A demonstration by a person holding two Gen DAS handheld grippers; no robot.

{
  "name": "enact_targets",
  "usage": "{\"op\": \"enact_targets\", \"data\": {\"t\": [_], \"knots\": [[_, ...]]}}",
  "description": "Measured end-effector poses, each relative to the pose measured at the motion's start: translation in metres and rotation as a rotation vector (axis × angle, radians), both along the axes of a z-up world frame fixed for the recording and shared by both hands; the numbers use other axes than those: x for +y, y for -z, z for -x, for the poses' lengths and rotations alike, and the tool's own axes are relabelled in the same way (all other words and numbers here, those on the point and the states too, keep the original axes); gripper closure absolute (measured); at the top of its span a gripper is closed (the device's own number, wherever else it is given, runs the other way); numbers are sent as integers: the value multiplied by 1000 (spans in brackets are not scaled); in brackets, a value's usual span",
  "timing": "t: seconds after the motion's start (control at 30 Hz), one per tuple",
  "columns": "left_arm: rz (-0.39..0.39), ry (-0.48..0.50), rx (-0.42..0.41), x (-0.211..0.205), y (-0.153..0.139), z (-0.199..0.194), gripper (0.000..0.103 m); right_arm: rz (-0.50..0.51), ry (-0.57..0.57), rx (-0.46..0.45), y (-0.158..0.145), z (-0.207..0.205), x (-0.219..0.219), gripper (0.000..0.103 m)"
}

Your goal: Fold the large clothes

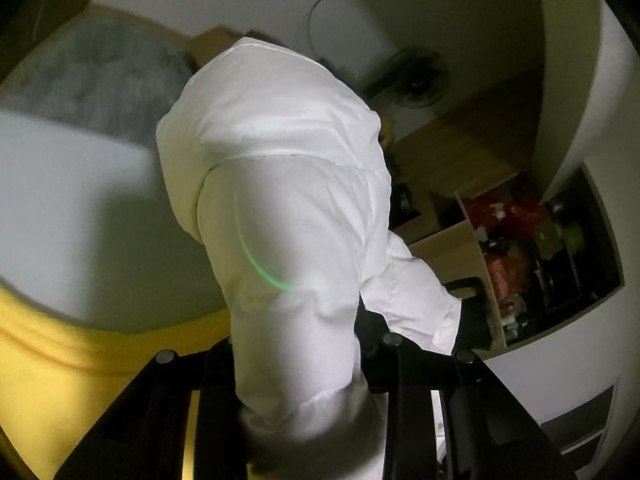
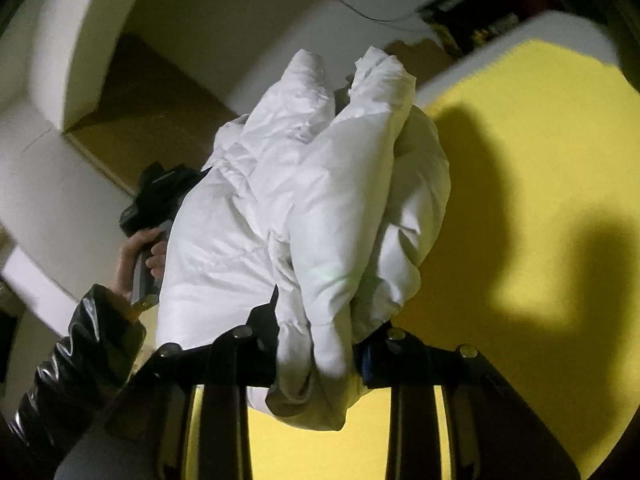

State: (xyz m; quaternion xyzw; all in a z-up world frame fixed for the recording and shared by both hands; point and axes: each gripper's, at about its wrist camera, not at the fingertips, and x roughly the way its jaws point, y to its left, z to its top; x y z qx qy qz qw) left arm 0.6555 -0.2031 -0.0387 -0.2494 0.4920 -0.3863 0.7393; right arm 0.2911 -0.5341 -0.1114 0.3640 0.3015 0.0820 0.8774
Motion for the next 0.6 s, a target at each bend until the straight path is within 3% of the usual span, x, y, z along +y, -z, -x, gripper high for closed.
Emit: {"op": "enact_targets", "data": {"t": [0.13, 0.3, 0.43, 0.6], "knots": [[17, -13, -72, 46, -59, 29, 74, 36, -57, -73, -55, 17, 35, 74], [17, -18, -106, 88, -92, 71, 74, 89, -124, -132, -104, 53, 87, 74], [8, -15, -104, 126, -81, 107, 74, 106, -153, -121, -106, 87, 120, 74], [-58, -12, -35, 154, -22, 147, 74, 97, -195, -54, -69, 128, 151, 74]]}}
